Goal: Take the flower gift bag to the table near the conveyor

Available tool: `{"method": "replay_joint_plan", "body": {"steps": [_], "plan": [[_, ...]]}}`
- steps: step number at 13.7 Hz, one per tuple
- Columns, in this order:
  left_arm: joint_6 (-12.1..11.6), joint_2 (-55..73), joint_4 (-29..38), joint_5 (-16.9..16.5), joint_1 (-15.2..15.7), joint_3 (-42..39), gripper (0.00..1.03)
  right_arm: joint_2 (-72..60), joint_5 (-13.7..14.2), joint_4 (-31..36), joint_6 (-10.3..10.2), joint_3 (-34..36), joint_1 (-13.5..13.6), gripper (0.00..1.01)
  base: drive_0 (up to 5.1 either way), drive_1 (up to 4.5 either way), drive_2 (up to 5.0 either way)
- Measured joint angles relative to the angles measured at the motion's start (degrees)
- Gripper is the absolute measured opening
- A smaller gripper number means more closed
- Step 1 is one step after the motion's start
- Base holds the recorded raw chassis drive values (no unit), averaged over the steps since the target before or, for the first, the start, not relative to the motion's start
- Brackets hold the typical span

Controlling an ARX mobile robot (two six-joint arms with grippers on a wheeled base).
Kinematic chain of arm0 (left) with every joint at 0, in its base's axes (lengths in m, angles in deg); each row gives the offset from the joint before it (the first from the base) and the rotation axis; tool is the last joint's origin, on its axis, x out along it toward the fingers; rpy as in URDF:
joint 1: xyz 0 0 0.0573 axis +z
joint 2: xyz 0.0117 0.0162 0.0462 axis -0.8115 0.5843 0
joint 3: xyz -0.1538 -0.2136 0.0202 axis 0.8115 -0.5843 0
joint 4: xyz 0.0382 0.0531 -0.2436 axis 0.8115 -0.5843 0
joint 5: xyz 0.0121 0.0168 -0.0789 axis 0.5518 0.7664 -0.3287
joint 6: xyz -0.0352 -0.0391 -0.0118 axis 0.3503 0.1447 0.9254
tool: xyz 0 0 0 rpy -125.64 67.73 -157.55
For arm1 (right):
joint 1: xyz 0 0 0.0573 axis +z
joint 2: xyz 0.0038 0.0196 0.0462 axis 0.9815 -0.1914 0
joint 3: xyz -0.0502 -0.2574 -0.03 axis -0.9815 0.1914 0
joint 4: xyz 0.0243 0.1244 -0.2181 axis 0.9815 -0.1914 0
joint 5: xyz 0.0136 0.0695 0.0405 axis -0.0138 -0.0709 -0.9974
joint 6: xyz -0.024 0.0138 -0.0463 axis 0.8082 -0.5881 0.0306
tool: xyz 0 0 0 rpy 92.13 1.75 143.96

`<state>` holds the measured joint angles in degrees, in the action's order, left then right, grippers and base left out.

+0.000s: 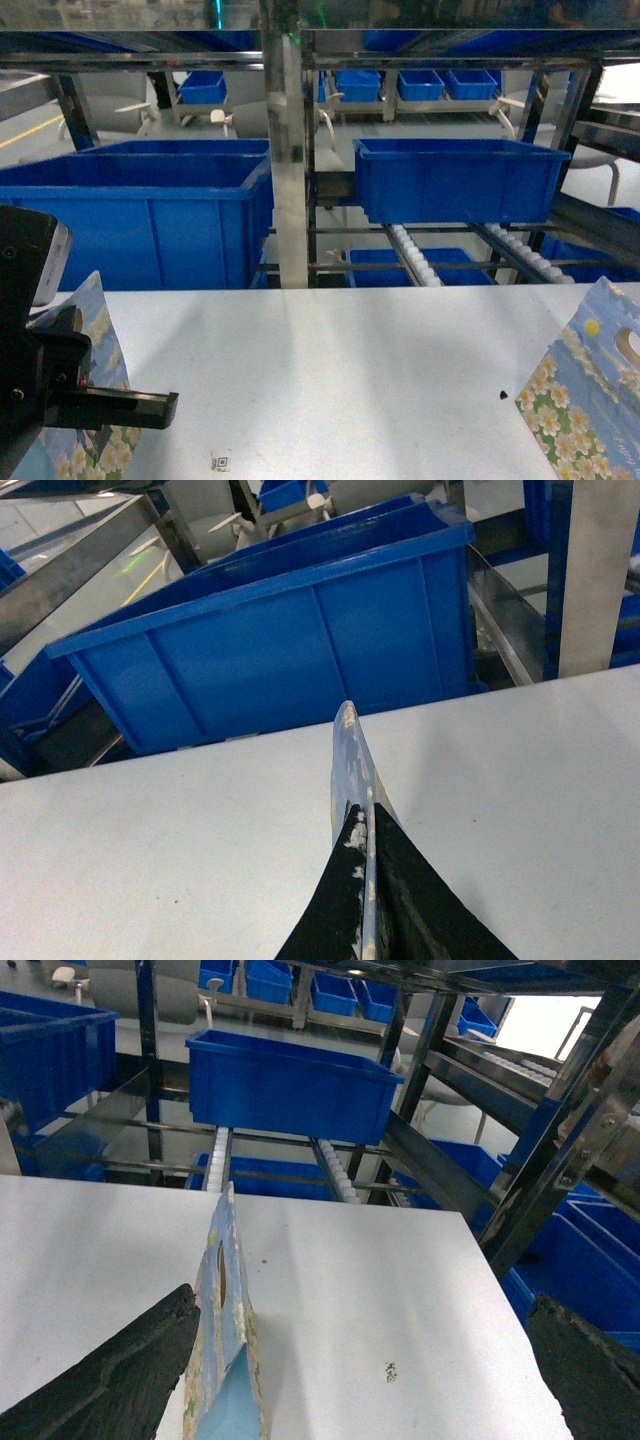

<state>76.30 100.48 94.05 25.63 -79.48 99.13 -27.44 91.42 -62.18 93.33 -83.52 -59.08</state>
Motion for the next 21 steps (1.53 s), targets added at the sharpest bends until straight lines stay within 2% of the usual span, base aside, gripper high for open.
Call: {"method": "replay_joint_plan", "body": {"steps": [1,4,10,12,14,18,21], "plan": [[0.0,-0.1,0.0,-0.2,0.3,0.1,0.02,0.0,0.0,0.0,0.0,0.0,0.0,0.98,0.0,0.00,0.0],[0.6,2.3,-0.2,-2.4,3.7,2.9,0.02,0.0,0.0,0.0,0.0,0.0,0.0,0.98,0.0,0.00,0.0],[1.1,4.7,0.2,-3.9,5.5,5.2,0.02,0.0,0.0,0.0,0.0,0.0,0.0,0.98,0.0,0.00,0.0],[2.4,6.2,0.5,-3.3,5.5,3.1,0.02,0.0,0.0,0.0,0.0,0.0,0.0,0.98,0.0,0.00,0.0],[5.0,6.4,1.2,-4.3,5.7,1.5,0.03,0.0,0.0,0.0,0.0,0.0,0.0,0.98,0.0,0.00,0.0],[4.5,-1.0,0.0,-6.4,4.1,-4.4,0.50,0.0,0.0,0.0,0.0,0.0,0.0,0.98,0.0,0.00,0.0],[4.4,-6.2,0.1,-7.9,6.1,-5.8,0.89,0.0,0.0,0.0,0.0,0.0,0.0,0.98,0.0,0.00,0.0]]}}
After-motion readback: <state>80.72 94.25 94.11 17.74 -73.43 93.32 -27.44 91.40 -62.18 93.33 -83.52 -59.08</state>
